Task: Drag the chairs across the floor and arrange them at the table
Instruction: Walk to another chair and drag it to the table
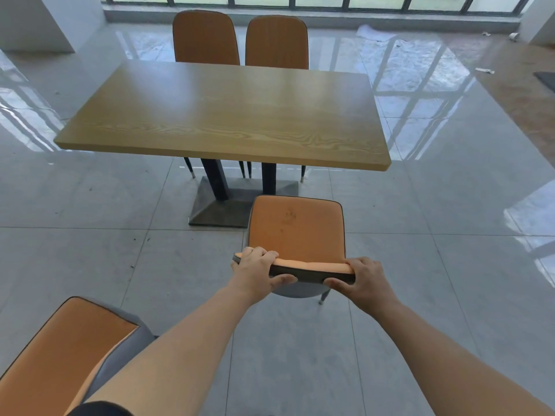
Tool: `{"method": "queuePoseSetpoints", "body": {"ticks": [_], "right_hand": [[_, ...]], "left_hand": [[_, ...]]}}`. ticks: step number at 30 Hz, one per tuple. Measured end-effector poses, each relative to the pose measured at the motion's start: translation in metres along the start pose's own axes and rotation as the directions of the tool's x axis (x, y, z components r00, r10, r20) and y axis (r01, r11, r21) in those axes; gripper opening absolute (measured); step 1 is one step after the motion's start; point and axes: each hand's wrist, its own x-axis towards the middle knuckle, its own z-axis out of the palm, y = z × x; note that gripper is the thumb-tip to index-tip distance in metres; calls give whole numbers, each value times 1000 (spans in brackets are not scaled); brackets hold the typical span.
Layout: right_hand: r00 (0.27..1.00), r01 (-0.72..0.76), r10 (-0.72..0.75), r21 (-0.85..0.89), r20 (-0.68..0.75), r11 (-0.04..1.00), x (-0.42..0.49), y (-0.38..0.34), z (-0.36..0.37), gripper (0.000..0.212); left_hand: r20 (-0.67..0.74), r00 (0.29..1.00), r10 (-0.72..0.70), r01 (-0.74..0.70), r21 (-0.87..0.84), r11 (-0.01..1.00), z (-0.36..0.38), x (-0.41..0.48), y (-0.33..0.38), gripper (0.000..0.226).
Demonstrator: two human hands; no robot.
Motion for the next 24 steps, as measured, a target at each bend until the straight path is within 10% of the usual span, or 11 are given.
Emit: {"method": "queuePoseSetpoints", "body": {"ticks": [24], "right_hand": [[996,90,-89,-79,21,993,52,-37,2,72]], "left_hand": [[-79,997,-2,1,-13,1000,-23,22,-37,87]]}}
